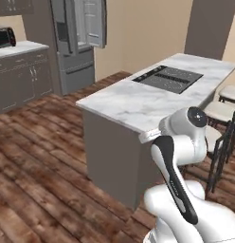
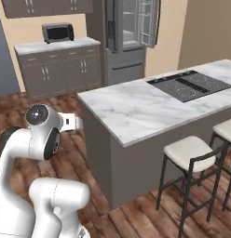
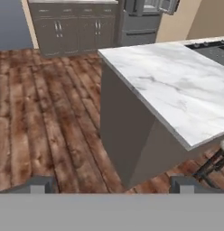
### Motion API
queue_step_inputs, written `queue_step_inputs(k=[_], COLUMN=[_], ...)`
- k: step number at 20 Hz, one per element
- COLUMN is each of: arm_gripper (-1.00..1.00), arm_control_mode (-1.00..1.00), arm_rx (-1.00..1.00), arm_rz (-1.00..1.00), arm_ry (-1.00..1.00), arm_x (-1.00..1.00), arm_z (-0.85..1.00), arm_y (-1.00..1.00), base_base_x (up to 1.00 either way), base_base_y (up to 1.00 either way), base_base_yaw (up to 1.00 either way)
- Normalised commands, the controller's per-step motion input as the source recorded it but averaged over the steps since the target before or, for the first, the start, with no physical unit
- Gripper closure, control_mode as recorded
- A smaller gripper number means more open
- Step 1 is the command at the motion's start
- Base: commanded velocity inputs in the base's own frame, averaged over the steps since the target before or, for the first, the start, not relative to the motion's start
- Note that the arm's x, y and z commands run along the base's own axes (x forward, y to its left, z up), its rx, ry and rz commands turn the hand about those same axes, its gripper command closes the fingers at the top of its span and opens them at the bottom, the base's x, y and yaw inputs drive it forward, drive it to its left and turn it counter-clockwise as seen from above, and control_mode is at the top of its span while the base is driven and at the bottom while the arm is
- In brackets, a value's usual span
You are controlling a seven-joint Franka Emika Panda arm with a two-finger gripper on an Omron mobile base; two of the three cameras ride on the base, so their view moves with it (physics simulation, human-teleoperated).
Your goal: Take a sugar cube from the saucer and place it inside the coffee. Then, grab milk from the fridge and place it next to the coffee on the counter to sweeten the coffee.
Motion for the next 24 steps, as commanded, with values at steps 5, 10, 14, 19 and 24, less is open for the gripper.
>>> queue_step_inputs(k=[5,10,14,19,24], arm_gripper=[-1.00,-1.00,-1.00,-1.00,-1.00], arm_control_mode=[1.00,1.00,1.00,1.00,1.00], arm_rx=[0.00,0.00,0.00,0.00,0.00], arm_rz=[0.00,0.00,0.00,0.00,0.00], arm_ry=[0.00,0.00,0.00,0.00,0.00], arm_x=[0.00,0.00,0.00,0.00,0.00], arm_z=[0.00,0.00,0.00,0.00,0.00], arm_y=[0.00,0.00,0.00,0.00,0.00], base_base_x=[1.00,1.00,1.00,1.00,1.00], base_base_y=[0.54,0.73,0.47,0.22,0.01], base_base_yaw=[0.30,0.30,0.29,0.25,0.12])
